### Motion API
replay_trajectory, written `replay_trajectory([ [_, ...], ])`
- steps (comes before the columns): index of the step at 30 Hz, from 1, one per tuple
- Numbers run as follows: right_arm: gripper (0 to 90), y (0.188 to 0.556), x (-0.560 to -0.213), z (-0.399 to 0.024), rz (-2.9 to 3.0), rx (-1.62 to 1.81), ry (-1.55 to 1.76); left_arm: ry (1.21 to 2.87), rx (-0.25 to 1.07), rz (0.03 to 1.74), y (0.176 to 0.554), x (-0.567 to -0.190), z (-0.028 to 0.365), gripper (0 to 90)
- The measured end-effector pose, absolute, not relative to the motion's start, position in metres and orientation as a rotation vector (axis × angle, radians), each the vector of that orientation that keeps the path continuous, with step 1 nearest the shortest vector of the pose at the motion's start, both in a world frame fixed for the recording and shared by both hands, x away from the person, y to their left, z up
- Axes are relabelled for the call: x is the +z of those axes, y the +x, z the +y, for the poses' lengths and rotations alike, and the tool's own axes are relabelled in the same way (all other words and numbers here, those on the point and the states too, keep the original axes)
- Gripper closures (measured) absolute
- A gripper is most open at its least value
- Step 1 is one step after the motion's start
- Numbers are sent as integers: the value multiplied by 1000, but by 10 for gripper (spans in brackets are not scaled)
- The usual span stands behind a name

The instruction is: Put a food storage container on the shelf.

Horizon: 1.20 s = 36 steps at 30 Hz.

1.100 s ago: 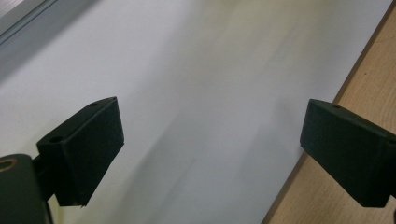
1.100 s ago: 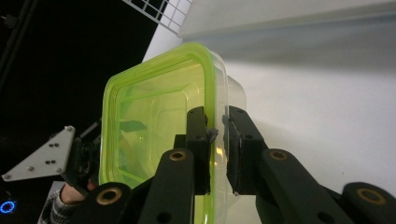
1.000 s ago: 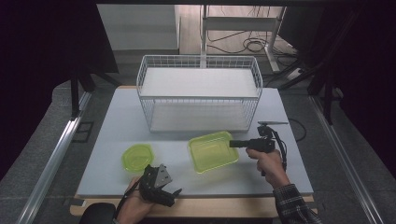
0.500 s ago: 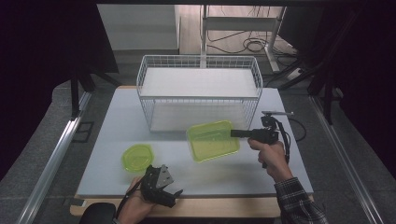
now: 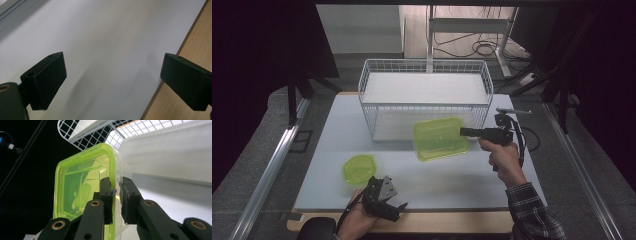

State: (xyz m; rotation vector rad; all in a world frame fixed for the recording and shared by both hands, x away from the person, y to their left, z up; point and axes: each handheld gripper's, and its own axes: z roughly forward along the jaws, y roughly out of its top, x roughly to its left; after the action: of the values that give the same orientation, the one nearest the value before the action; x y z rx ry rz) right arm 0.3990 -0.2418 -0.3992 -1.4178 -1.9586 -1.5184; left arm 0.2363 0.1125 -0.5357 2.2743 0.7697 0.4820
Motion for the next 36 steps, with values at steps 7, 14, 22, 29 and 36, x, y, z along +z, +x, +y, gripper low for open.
replay_trajectory([
  [7,801,404,-380,-240,-1947,-1563,-1424,2268,480,765,237,-535,113,66],
  [14,801,412,-367,-236,-1936,-1588,-1425,2256,471,771,238,-534,113,65],
  [22,801,421,-351,-227,-1969,-1614,-1428,2239,456,776,239,-534,115,58],
  [29,801,430,-337,-221,-1983,-1634,-1450,2231,457,775,239,-534,115,59],
  [36,801,443,-326,-213,-1991,-1658,-1479,2233,458,773,239,-534,114,59],
])
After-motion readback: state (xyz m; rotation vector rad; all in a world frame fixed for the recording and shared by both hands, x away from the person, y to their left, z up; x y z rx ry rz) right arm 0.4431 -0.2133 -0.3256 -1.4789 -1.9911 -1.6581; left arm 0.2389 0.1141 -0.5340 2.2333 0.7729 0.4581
